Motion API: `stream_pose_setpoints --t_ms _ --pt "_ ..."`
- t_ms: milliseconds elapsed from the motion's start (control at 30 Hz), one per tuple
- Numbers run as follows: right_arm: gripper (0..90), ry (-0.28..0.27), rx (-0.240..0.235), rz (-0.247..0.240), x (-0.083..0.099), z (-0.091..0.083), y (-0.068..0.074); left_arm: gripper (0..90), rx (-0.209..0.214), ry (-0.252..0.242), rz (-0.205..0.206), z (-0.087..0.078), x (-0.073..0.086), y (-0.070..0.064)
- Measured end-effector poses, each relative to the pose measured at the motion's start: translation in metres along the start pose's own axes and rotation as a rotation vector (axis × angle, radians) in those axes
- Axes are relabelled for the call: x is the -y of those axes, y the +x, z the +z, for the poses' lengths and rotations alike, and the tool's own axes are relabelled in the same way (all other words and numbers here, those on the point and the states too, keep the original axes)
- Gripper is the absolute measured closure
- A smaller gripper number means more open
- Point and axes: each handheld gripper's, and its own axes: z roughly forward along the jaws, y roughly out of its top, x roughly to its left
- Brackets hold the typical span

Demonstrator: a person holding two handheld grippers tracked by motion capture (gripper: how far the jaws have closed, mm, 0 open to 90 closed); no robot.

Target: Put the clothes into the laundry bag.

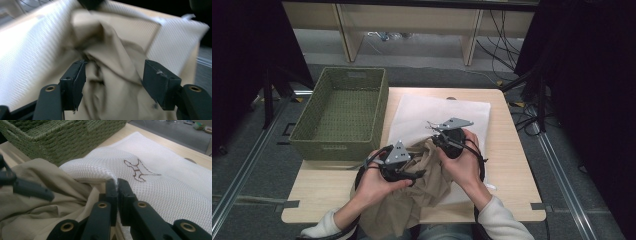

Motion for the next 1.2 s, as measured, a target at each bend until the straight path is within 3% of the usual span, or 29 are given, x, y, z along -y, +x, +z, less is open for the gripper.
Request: stream_pose_setpoints --t_ms 33,133,200,267,367,533,667,733,767,833,933,1000,1133,1200 --pt "88.4 0.002 -0.002 -0.006 0.000 0.000 0.000 34.3 0.031 0.011 -0.019 0.006 0.007 -0.005" --pt "88.4 0.000 0.002 -0.005 0.000 0.001 0.000 34.0 0.055 0.061 0.014 0.018 0.013 -0.014" --pt "88.4 0.002 0.001 -0.002 0.000 0.000 0.000 33.3 0.067 0.067 0.011 0.026 0.015 -0.019" --pt "88.4 0.005 -0.003 -0.003 0.000 0.000 0.000 33.5 0.054 0.110 0.056 0.034 0.016 -0.020" --pt "88.3 0.004 -0.001 -0.004 0.000 0.000 0.000 37.5 0.036 0.143 0.081 0.043 0.017 -0.020" --pt "88.4 0.001 -0.001 -0.016 0.000 0.000 -0.001 54.1 -0.006 0.191 0.155 0.054 0.018 -0.022" --pt "88.4 0.017 -0.001 0.020 0.001 0.000 0.002 68.0 -0.044 0.223 0.179 0.062 0.019 -0.022" --pt "88.3 0.020 -0.004 -0.003 0.001 0.000 0.001 75.1 -0.048 0.230 0.175 0.064 0.018 -0.023" --pt "88.4 0.024 -0.002 0.017 0.001 0.000 0.003 78.0 -0.049 0.229 0.168 0.065 0.017 -0.022" --pt "88.4 0.020 -0.007 -0.010 0.001 0.001 0.002 83.0 -0.049 0.221 0.145 0.066 0.015 -0.020" --pt "88.4 0.002 -0.008 0.015 0.000 0.000 0.005 84.9 -0.061 0.184 0.124 0.065 0.009 -0.016" --pt "88.4 -0.005 -0.022 -0.012 -0.001 -0.001 0.004 85.4 -0.075 0.146 0.114 0.064 0.003 -0.014" --pt "88.4 -0.022 -0.030 -0.010 -0.003 -0.005 0.007 85.7 -0.102 0.095 0.111 0.062 -0.007 -0.011" --pt "88.4 -0.037 -0.033 -0.015 -0.005 -0.009 0.007 85.7 -0.138 0.038 0.090 0.061 -0.018 -0.007"
